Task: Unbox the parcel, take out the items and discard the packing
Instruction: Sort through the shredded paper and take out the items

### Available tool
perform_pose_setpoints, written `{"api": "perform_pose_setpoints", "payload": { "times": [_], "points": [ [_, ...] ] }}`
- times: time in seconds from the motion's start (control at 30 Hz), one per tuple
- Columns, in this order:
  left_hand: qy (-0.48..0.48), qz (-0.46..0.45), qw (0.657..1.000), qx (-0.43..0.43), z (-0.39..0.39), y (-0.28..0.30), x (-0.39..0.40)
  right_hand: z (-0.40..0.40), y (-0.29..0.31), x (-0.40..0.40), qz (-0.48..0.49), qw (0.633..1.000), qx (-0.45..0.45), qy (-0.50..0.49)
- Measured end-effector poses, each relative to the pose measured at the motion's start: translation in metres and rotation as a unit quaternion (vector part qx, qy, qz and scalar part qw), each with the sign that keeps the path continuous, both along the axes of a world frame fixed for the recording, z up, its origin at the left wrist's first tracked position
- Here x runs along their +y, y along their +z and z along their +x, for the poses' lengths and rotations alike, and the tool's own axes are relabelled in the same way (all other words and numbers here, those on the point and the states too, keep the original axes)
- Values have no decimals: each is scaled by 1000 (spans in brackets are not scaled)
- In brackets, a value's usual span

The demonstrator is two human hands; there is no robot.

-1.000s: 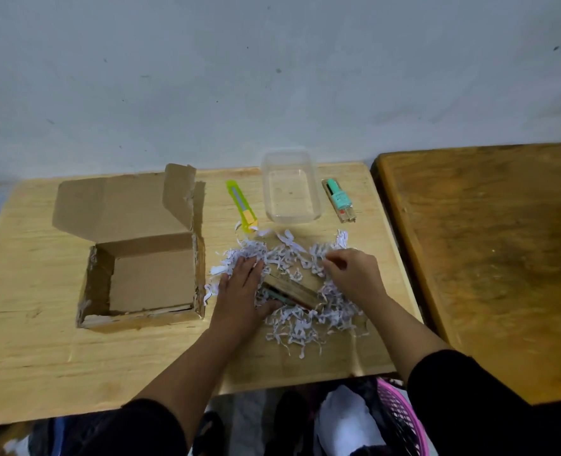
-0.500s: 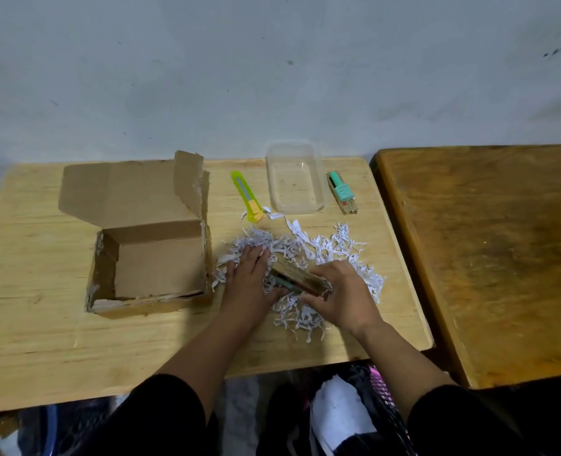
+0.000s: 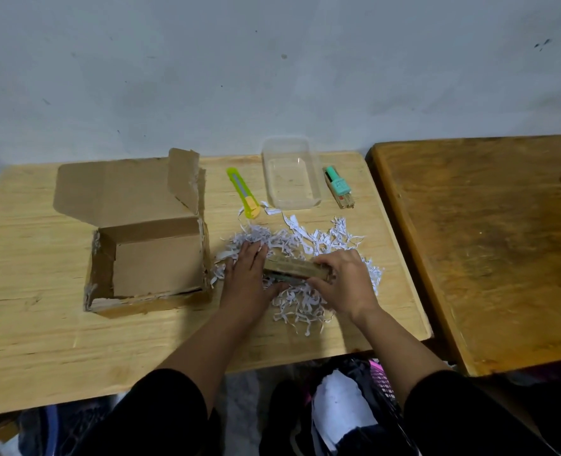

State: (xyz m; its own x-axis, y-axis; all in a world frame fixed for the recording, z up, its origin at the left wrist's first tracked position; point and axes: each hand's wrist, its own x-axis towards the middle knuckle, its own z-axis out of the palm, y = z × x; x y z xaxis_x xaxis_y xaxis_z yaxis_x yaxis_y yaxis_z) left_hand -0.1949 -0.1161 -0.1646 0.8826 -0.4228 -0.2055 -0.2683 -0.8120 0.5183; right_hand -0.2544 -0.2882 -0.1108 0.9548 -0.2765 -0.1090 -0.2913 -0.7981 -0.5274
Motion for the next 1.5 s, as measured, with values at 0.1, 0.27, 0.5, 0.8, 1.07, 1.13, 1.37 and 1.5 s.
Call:
{"api": "perform_pose_setpoints", "payload": {
  "times": [0.1, 0.27, 0.5, 0.8, 1.07, 1.13, 1.37, 1.5],
  "points": [
    [-1, 7, 1000, 2, 0, 1, 0, 4, 9, -3, 53, 998, -7, -38],
    [-10, 25, 1000, 8, 1, 2, -1, 4, 19, -15, 184, 970, -59, -147],
    [-13, 22, 1000, 11, 0, 2, -1, 5, 13, -29, 245, 940, -81, -223],
    [-9, 18, 1000, 3, 1, 1, -1, 18, 9, -45, 297, 904, -103, -290],
    [-9, 22, 1000, -13, 3, -10, 2, 47, 3, -60, 315, 845, -142, -408],
    [-10, 33, 999, -17, 3, -10, 2, 54, 0, -62, 318, 834, -149, -425],
    [-2, 43, 999, 8, 2, -2, 0, 81, -12, -59, 336, 817, -132, -451],
    [7, 31, 999, 4, 1, -2, -1, 102, -14, -62, 335, 800, -116, -484]
  ]
}}
